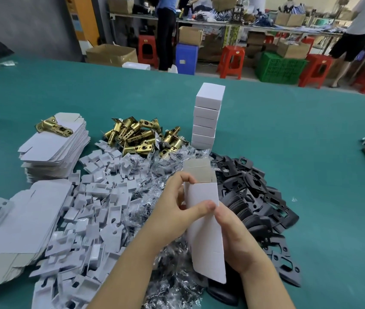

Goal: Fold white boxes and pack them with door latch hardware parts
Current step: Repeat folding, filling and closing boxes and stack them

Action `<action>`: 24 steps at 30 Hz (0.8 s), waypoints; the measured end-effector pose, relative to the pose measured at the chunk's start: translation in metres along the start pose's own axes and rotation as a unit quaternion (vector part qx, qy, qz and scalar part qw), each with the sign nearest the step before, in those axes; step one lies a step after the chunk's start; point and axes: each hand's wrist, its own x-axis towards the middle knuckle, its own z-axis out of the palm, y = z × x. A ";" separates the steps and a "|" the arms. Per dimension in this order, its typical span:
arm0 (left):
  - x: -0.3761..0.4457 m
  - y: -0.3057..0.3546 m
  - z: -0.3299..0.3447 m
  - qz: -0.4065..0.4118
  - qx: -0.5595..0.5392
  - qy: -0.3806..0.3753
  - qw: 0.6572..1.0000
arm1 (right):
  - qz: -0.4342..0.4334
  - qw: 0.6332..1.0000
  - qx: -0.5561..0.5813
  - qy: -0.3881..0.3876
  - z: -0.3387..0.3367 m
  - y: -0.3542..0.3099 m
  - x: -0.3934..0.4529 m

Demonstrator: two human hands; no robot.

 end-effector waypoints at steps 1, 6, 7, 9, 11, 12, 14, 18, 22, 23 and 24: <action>0.000 0.000 0.000 0.002 -0.001 0.006 1.000 | 0.003 1.000 0.003 0.006 -0.001 0.001 0.000; 0.001 0.000 -0.001 0.012 -0.045 0.028 0.999 | 0.007 0.998 -0.003 0.062 -0.002 0.001 0.002; 0.001 -0.001 -0.001 0.012 -0.061 0.027 0.998 | 0.005 0.997 -0.005 0.081 -0.003 0.002 0.002; 0.003 -0.002 -0.003 0.000 -0.082 0.024 0.996 | -0.004 0.993 -0.010 0.114 -0.006 0.004 0.003; 0.004 -0.001 -0.006 -0.025 -0.095 0.019 0.995 | -0.020 0.990 -0.008 0.138 -0.008 0.005 0.003; 0.004 0.000 -0.008 -0.038 -0.097 0.012 0.994 | -0.027 0.989 -0.006 0.145 -0.008 0.005 0.004; 0.004 0.002 -0.012 -0.049 -0.084 -0.008 0.995 | -0.034 0.988 -0.005 0.153 -0.009 0.006 0.005; 0.004 0.001 -0.016 -0.059 -0.066 -0.003 0.996 | -0.030 0.985 -0.036 0.165 -0.008 0.007 0.007; 0.008 -0.002 -0.021 -0.049 -0.052 0.014 0.997 | -0.075 0.976 -0.084 0.186 -0.009 0.005 0.006; 0.009 -0.002 -0.023 -0.048 -0.056 0.022 0.997 | -0.089 0.972 -0.095 0.195 -0.010 0.004 0.006; 0.010 -0.003 -0.026 -0.049 -0.061 0.027 0.997 | -0.099 0.970 -0.102 0.198 -0.012 0.004 0.005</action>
